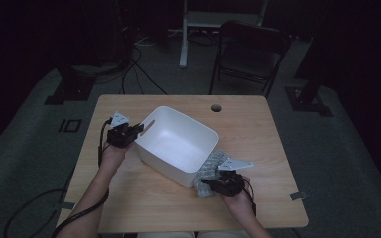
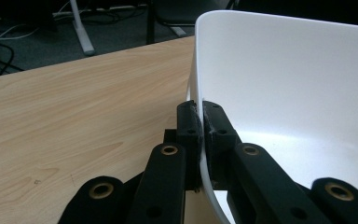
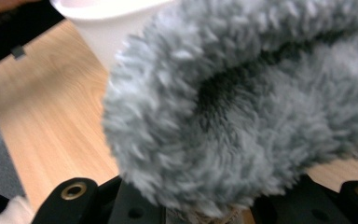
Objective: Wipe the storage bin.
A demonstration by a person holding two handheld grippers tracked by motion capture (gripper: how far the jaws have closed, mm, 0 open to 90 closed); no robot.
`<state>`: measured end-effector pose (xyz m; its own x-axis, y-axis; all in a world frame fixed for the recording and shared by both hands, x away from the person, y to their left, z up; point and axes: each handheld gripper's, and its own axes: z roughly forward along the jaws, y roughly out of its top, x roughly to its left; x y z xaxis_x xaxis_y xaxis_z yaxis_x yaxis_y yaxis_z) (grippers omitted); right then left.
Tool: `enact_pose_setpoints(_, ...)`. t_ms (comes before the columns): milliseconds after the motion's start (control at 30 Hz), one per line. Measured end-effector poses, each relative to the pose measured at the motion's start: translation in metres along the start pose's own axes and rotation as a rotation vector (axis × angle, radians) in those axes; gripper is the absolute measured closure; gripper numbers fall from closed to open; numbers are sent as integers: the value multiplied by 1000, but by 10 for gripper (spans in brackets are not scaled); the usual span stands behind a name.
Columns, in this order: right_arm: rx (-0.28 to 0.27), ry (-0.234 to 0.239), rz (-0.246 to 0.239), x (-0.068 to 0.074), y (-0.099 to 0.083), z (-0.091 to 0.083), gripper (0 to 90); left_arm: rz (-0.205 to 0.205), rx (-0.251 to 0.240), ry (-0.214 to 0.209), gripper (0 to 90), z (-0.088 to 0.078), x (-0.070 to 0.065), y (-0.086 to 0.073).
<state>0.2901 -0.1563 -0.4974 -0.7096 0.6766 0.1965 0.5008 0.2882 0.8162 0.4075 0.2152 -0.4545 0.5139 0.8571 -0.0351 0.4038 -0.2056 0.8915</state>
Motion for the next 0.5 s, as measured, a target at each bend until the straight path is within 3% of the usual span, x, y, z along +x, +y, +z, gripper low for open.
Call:
enact_pose_setpoints(333, 134, -64, 38, -26, -17, 34, 732, 7, -2, -4, 858, 0, 0, 0)
enact_pose_setpoints(500, 139, -57, 57, -26, -16, 31, 732, -11, -6, 12, 861, 2, 0, 0)
